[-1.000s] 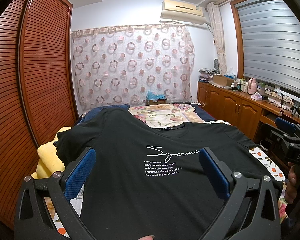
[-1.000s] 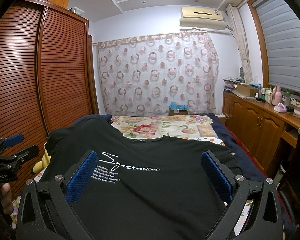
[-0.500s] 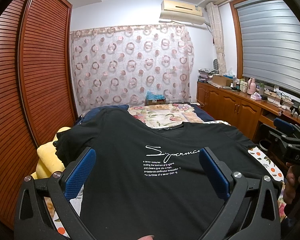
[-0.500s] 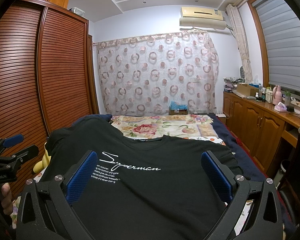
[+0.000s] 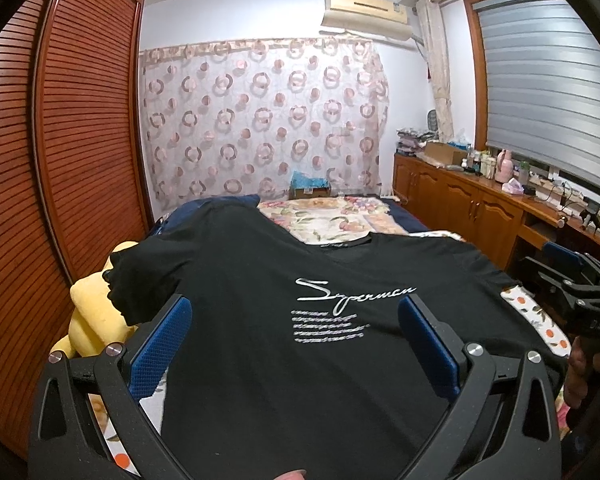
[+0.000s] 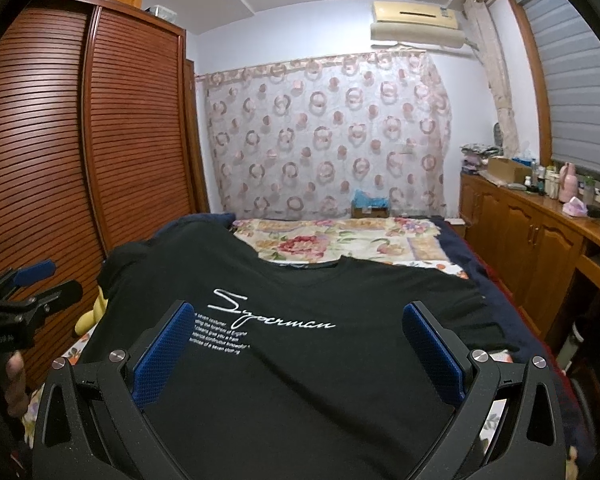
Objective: Fold small clothes
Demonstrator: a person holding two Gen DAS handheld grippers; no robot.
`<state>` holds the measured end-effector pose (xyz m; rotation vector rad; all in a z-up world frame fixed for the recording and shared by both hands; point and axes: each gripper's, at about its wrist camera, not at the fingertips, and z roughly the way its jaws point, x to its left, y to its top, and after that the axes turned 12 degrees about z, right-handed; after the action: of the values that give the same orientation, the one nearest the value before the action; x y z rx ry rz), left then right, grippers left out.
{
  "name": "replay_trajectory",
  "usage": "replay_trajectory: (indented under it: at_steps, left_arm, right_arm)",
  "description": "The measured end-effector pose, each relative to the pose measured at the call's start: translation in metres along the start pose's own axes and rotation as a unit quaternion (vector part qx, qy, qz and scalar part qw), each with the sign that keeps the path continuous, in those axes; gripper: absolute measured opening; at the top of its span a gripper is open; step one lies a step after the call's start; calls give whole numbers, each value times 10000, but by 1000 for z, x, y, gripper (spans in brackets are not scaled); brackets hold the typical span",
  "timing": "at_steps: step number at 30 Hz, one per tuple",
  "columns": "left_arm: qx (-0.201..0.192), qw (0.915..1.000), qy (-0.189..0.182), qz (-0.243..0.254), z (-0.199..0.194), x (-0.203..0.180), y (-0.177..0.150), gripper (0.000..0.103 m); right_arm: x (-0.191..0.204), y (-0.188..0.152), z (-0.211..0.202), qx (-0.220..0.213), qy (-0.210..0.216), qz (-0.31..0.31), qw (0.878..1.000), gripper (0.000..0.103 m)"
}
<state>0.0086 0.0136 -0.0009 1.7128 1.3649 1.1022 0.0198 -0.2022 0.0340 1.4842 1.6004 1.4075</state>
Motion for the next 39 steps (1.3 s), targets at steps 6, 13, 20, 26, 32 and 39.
replay_trajectory:
  at_steps: [6, 13, 20, 26, 32, 39]
  left_arm:
    - [314, 9995, -22, -60, 27, 34, -8, 103]
    - [683, 9972, 196, -241, 59, 81, -17, 103]
    - [854, 9943, 226, -592, 88, 130, -20, 103]
    - [867, 9910, 176, -1003, 106, 173, -21, 90]
    - [1099, 9849, -29, -1335, 138, 202, -25, 60]
    - [1320, 9756, -143, -1749, 173, 231, -30, 58]
  right_arm:
    - [-3, 6, 25, 281, 166, -181, 9993, 103]
    - [-18, 22, 67, 771, 452, -296, 9956, 102]
    - [-31, 46, 120, 1284, 601, -462, 9888, 102]
    - [-34, 68, 171, 1688, 654, -536, 9820, 102]
    - [-28, 87, 225, 1931, 695, -630, 9767, 102]
    - [-27, 101, 259, 2066, 760, -614, 9735, 102]
